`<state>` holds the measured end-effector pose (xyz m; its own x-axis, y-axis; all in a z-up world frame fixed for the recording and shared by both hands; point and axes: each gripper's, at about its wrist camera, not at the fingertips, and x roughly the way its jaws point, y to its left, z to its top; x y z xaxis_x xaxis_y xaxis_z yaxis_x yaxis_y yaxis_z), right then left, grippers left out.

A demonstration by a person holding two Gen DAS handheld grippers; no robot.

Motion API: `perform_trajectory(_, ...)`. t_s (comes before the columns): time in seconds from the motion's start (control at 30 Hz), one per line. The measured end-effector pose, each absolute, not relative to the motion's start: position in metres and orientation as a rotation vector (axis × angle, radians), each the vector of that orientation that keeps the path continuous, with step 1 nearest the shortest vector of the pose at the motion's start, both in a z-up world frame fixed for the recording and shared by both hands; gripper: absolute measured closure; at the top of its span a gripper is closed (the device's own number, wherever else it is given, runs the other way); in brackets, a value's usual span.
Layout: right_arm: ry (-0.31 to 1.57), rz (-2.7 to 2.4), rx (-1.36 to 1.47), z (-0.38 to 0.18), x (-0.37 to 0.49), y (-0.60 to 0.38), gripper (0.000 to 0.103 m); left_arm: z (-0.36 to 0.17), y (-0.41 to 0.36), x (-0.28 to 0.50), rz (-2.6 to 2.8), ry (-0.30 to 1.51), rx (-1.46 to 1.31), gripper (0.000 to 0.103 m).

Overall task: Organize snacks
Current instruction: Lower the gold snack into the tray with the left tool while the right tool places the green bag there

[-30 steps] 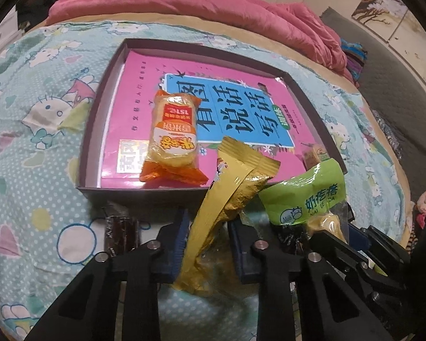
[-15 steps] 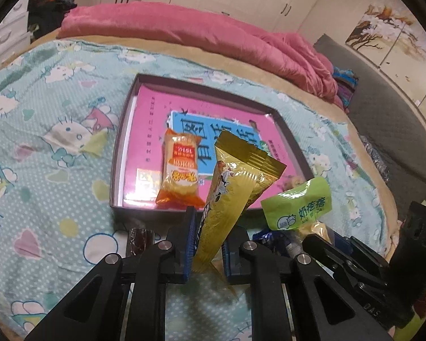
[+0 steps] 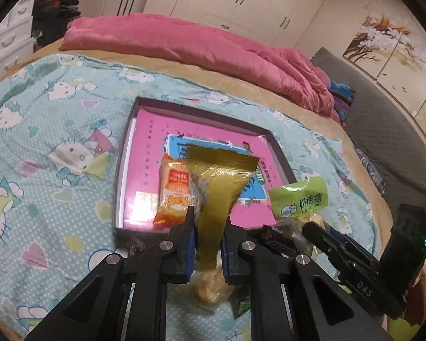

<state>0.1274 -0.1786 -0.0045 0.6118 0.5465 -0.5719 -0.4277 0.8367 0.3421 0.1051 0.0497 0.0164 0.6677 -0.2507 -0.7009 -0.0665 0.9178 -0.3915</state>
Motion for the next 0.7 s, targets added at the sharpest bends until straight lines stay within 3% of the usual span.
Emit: perform_trajectory(0.7,0.664,0.385,0.209,-0.003,0.169,-0.228,0.07,0.016,0.021,0.145,-0.127,0.845,-0.39,0.089)
